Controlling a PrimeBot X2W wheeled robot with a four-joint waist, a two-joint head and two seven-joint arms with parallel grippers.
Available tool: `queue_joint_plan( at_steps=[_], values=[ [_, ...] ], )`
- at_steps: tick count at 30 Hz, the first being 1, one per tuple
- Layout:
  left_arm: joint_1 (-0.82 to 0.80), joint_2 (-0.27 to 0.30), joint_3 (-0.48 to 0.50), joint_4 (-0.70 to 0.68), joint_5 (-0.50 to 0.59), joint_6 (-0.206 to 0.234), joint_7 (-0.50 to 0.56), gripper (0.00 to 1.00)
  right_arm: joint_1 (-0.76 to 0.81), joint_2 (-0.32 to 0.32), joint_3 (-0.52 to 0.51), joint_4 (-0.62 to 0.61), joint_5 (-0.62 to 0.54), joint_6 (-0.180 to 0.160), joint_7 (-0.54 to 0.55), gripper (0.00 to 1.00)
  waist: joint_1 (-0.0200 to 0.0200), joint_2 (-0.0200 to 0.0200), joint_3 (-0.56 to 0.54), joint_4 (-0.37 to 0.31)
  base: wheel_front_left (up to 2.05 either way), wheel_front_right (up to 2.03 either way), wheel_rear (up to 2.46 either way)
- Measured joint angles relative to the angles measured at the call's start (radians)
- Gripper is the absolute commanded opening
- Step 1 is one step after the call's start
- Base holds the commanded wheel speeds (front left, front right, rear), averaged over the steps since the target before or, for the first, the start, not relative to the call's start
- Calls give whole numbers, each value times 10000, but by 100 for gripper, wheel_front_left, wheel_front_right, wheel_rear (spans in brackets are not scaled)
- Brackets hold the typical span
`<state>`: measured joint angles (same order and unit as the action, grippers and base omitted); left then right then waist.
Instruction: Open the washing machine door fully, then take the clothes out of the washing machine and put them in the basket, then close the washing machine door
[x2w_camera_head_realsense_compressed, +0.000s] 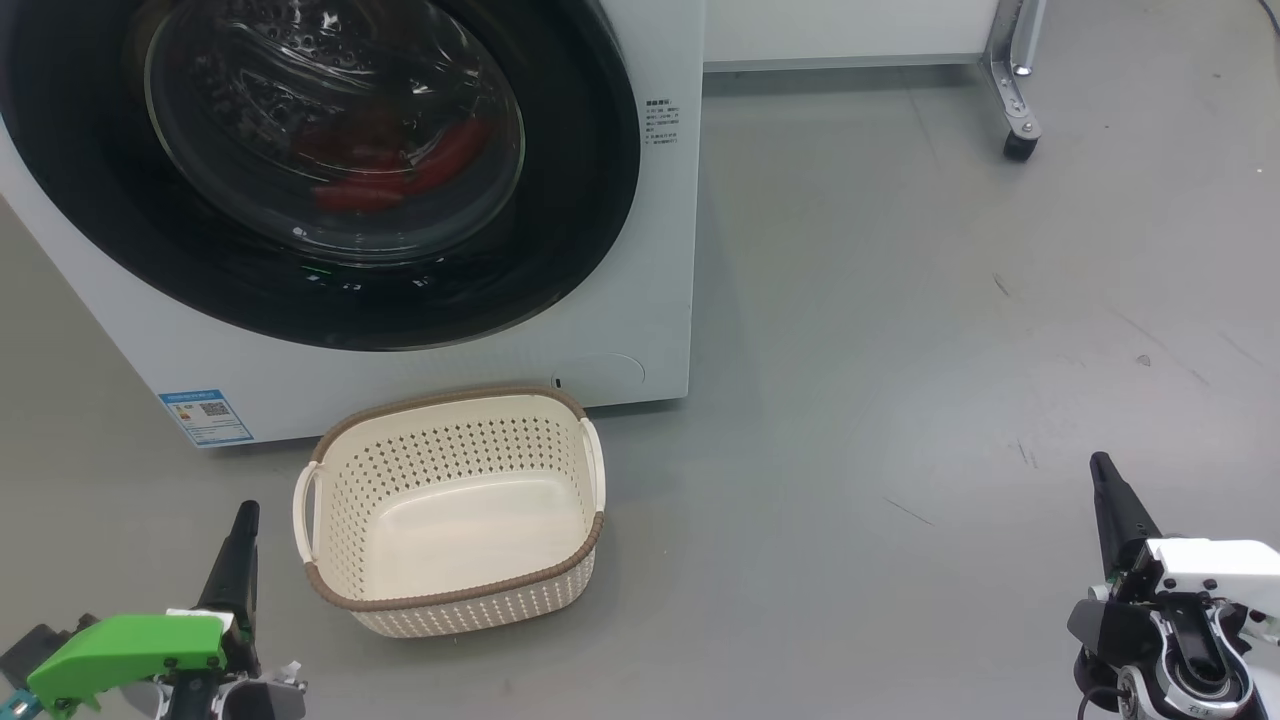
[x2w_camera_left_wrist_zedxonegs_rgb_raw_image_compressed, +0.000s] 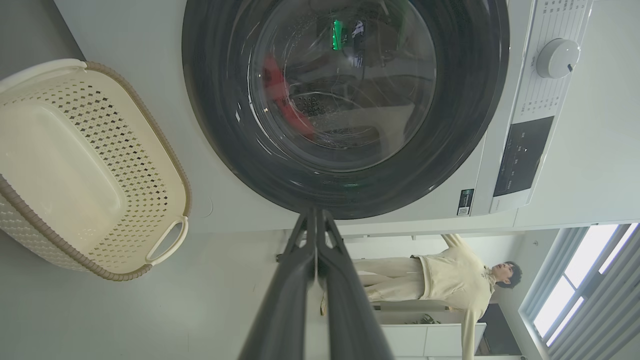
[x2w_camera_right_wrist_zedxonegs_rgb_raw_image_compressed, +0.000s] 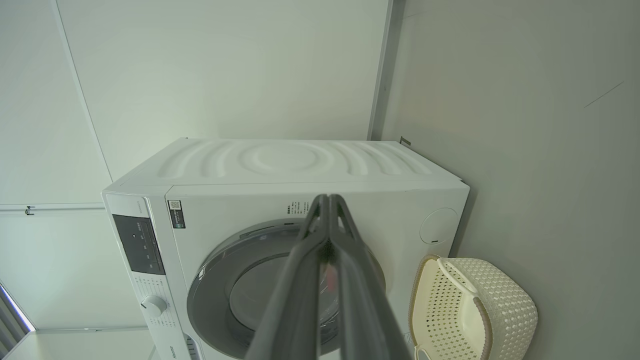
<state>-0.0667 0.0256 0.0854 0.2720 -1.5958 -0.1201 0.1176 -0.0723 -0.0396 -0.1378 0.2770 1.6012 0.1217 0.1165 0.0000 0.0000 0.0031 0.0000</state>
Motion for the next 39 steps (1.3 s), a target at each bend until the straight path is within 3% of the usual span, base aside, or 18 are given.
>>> queue_joint_plan(
  at_steps=[39],
  values=[
    [0,0,0,0,0,0,0,0,0,0,0,0,0,0,0,0,0,0,0,0,0,0,0]
  ],
)
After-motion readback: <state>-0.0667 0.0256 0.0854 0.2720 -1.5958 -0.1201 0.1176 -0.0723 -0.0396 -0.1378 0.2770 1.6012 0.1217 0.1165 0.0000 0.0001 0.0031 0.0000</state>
